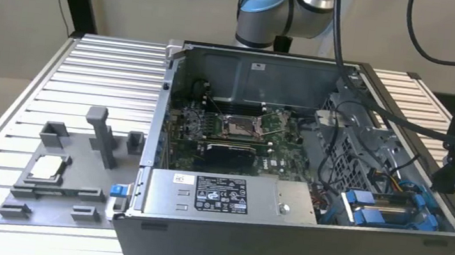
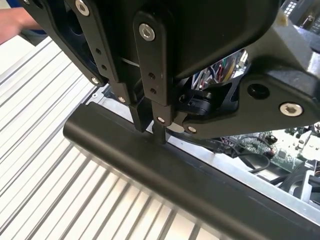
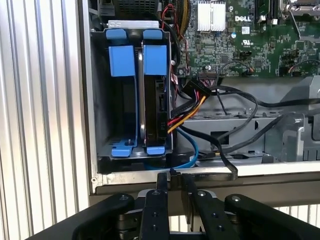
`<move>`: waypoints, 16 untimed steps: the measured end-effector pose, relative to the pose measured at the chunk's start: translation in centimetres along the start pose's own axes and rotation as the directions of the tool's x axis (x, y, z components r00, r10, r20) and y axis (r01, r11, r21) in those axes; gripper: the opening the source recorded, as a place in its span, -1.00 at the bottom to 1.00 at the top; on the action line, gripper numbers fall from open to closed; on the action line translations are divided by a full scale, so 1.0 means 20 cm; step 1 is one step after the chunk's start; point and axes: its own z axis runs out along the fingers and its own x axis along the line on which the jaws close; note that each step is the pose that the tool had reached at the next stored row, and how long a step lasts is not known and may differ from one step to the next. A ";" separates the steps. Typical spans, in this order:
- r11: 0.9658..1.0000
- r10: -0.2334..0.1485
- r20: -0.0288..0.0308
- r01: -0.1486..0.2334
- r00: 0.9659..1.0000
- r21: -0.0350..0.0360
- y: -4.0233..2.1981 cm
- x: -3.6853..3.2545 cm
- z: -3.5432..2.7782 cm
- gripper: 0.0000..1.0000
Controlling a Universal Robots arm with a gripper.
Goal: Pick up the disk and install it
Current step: 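Insert the second disk wire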
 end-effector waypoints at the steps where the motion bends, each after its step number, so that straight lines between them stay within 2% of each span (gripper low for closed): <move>1: 1.000 0.000 0.000 0.000 1.000 0.000 0.000 0.000 0.002 1.00; 7: 1.000 0.001 0.001 -0.001 1.000 0.000 0.006 0.001 0.003 1.00; 16: 1.000 0.010 0.007 -0.010 1.000 0.001 0.078 0.002 -0.013 1.00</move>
